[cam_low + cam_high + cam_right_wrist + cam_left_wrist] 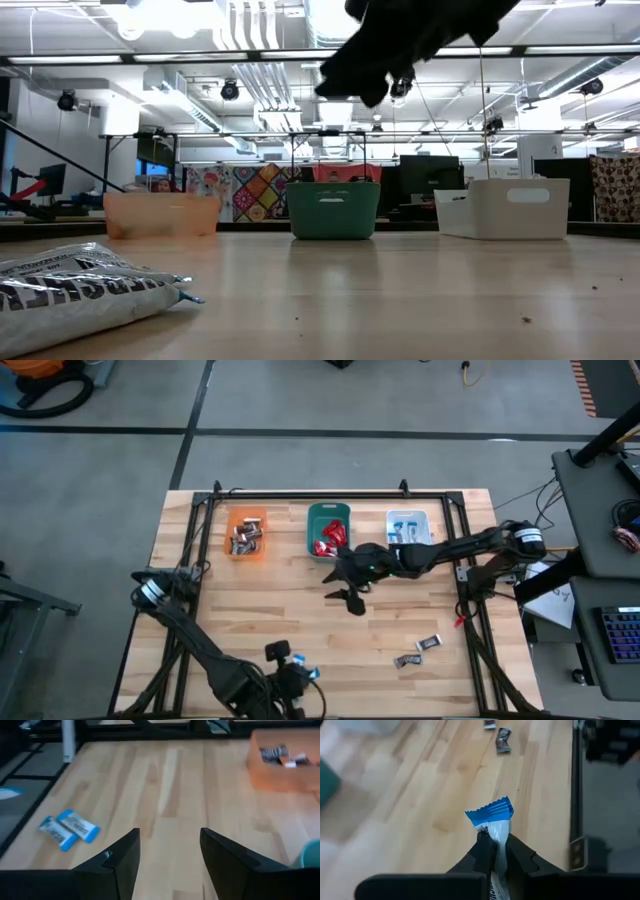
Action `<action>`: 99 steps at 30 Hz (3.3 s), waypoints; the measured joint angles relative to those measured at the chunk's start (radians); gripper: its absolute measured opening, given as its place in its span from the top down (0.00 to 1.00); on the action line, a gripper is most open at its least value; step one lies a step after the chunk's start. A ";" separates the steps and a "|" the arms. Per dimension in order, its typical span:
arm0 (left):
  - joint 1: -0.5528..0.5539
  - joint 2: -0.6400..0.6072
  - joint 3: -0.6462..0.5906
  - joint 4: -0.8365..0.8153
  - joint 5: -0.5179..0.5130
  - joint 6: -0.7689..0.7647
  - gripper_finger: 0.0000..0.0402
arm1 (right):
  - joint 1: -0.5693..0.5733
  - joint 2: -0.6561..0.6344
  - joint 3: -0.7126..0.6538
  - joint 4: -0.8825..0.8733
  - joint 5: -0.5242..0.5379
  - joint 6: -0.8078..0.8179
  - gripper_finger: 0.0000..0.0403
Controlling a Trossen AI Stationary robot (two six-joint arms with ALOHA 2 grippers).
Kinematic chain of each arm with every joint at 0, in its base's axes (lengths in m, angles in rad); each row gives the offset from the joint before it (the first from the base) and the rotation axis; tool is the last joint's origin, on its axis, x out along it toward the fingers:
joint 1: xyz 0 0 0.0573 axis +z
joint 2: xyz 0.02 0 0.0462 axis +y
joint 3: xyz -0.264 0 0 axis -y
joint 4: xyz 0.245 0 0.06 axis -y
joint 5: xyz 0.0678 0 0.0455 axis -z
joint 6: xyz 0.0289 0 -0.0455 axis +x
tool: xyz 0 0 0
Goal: Organize candy in baskets
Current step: Put the white chocolate bar into the white bin
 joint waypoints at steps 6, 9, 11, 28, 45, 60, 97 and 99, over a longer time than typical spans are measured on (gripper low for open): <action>0.006 -0.058 -0.060 0.009 -0.056 0.264 0.98 | 0.063 -0.080 -0.007 -0.005 -0.003 -0.050 0.52; 0.006 -0.129 -0.147 0.054 -0.120 0.300 0.98 | 0.098 -0.092 -0.011 0.003 -0.004 -0.070 0.52; 0.007 -0.190 -0.238 0.142 -0.145 0.313 0.98 | 0.123 -0.092 -0.013 0.024 -0.003 -0.081 0.53; 0.111 -0.502 -0.992 1.373 -0.121 0.818 0.98 | 0.210 0.113 -0.019 0.593 0.006 -0.142 0.52; 0.128 -0.505 -1.010 1.435 -0.082 0.955 0.98 | 0.171 0.221 0.032 0.680 0.005 -0.060 0.56; 0.134 -0.505 -1.010 1.442 -0.096 0.964 0.97 | 0.172 0.220 0.032 0.673 -0.024 -0.061 0.96; 0.147 -0.505 -1.007 1.458 -0.091 0.955 0.97 | 0.167 0.151 0.030 0.573 -0.099 -0.048 0.46; 0.151 -0.505 -1.007 1.459 -0.091 0.955 0.97 | 0.167 0.151 0.030 0.574 -0.099 -0.057 0.52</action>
